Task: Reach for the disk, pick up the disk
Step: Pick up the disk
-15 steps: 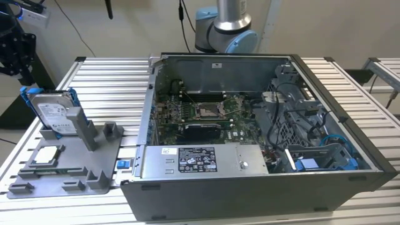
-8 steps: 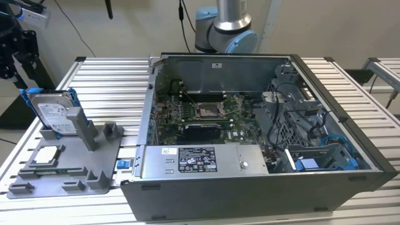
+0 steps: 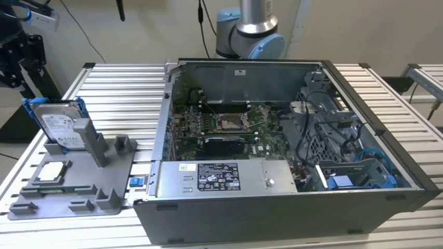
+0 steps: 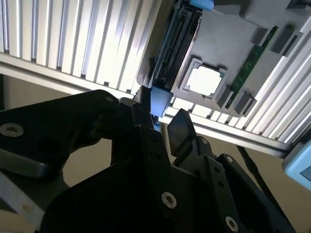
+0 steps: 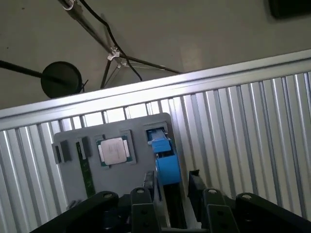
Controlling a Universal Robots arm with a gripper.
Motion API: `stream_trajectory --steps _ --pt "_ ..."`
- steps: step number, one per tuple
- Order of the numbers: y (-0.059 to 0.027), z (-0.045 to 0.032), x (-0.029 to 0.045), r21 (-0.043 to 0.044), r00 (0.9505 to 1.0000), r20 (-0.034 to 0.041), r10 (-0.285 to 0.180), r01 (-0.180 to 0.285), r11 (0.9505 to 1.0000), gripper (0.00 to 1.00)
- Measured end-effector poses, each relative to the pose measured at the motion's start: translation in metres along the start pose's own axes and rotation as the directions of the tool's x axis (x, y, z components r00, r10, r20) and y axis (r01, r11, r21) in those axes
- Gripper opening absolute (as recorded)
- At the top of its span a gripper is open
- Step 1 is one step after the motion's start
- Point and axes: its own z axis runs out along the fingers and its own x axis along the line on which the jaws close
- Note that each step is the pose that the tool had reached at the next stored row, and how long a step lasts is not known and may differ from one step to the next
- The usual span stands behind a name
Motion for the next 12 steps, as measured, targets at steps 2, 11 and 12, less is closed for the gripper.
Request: stream_trajectory --steps 2,11,12 --pt "0.0000 0.0031 -0.0002 0.0001 0.9996 -0.0005 -0.028 0.028 0.9996 1.00" --pt "-0.0008 0.0125 0.0039 -0.0040 0.9952 -0.0014 -0.098 0.098 0.9952 1.00" --pt "-0.0010 0.0137 0.0046 -0.0047 0.9949 -0.0014 -0.101 0.101 0.9949 1.00"
